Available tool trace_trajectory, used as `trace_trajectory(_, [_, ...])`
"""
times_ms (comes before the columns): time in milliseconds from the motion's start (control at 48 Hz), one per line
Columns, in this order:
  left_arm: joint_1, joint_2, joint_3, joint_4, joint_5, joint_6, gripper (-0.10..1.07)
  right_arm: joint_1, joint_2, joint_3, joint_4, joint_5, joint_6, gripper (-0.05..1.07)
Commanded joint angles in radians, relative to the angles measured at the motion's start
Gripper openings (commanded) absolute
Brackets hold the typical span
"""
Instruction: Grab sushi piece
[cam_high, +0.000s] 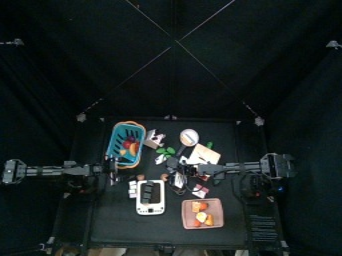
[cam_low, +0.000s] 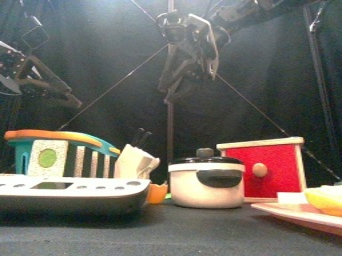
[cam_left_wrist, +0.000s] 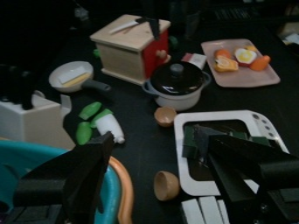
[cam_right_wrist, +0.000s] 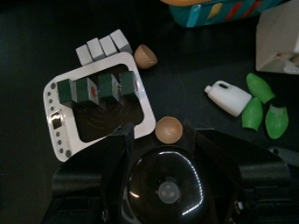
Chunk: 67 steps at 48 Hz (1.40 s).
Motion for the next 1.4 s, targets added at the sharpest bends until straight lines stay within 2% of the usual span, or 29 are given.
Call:
trace_trajectory(0, [-0.051, 0.023, -0.031, 0.0, -0.009, -0.002, 1.03, -0.003, -0.029, 0.04, -0.015, -0.158, 0.0, 0.84])
trace_trajectory(125, [-0.092, 0.023, -0.028, -0.006, -0.011, -0.002, 1.03, -0.008, 0.021, 0.055, -0.02, -0.304, -0.002, 0.84])
trace_trajectory(229, [-0.101, 0.023, -0.021, -0.006, 0.006, -0.002, 1.03, -0.006, 0.072, 0.044, -0.021, -0.365, -0.003, 0.84])
trace_trajectory(479, [-0.098, 0.017, -0.006, -0.012, 0.11, -0.005, 1.03, -0.006, 0.195, -0.023, -0.049, -0.376, -0.006, 0.84])
trace_trajectory(604, [-0.097, 0.017, 0.002, -0.032, 0.109, -0.002, 1.03, -0.005, 0.215, -0.041, -0.061, -0.374, -0.003, 0.84])
trace_trajectory(750, [-0.075, 0.026, -0.005, -0.032, 0.046, -0.002, 1.03, -0.006, 0.21, -0.044, -0.057, -0.347, -0.002, 0.84])
trace_trajectory(938, [-0.012, 0.118, -0.044, -0.028, -0.049, 0.002, 1.03, -0.02, 0.181, -0.026, -0.061, -0.313, -0.002, 0.84])
trace_trajectory(1208, [-0.009, 0.288, -0.132, -0.006, -0.06, 0.0, 1.03, -0.067, 0.114, 0.077, -0.043, -0.319, -0.002, 0.84])
trace_trajectory(1375, [-0.011, 0.396, -0.186, -0.006, -0.069, 0.0, 1.03, -0.083, 0.1, 0.124, -0.04, -0.38, 0.0, 0.84])
